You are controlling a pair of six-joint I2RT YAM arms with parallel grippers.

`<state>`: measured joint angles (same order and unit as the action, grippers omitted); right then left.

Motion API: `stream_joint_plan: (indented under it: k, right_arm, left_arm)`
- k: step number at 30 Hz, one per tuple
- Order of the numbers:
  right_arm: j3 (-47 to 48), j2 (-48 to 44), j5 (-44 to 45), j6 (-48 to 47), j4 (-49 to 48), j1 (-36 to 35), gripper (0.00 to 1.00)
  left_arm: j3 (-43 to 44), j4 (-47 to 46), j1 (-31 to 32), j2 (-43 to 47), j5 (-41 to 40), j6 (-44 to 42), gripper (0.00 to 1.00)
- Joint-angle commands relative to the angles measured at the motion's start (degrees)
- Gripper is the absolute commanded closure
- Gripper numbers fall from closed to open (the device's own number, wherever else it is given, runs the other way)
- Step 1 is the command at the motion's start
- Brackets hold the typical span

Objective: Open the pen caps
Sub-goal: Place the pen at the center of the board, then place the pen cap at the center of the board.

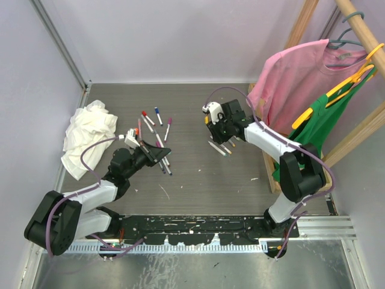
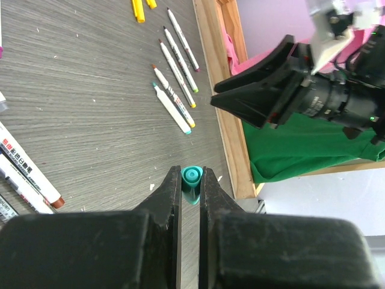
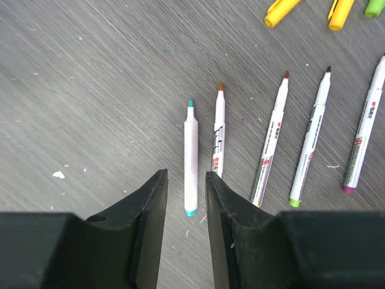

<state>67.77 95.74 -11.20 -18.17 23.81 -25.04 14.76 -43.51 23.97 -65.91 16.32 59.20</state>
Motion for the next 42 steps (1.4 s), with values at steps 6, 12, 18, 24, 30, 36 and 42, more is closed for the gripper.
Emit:
stream_joint_plan:
  k: [6,12,18,24,30,36,42]
  right_arm:
    - [-1.99,-10.79,-8.79,-2.66,0.74,0.33,0.63]
    - [-2.29,-13.83,-13.17,-3.40,1.70,1.86,0.63]
    - [-2.49,-14.75,-14.81,-3.79,2.04,2.57,0.63]
    - [-2.54,-15.47,-15.67,-3.96,2.29,2.95,0.63]
    - [-2.72,-15.64,-16.01,-4.19,2.28,3.29,0.63]
    - [-2.70,-15.64,-16.23,-4.31,2.32,3.43,0.63]
    - [-2.72,-15.81,-16.49,-4.33,2.30,3.51,0.63]
  left_arm:
    - [3.24,-3.14,1.05,-2.24,1.24,-0.55,1.00]
    - [5.97,-2.52,2.47,-5.19,1.05,-1.45,1.00]
    - [9.96,-1.55,4.26,-10.16,0.82,-2.58,1.00]
    - [14.88,0.01,5.92,-15.73,1.37,-3.68,1.00]
    - [19.79,1.31,7.25,-21.75,2.32,-4.25,1.00]
    - [24.60,3.08,7.84,-26.75,3.15,-4.94,1.00]
    - [28.77,6.37,7.94,-30.73,3.23,-6.16,1.00]
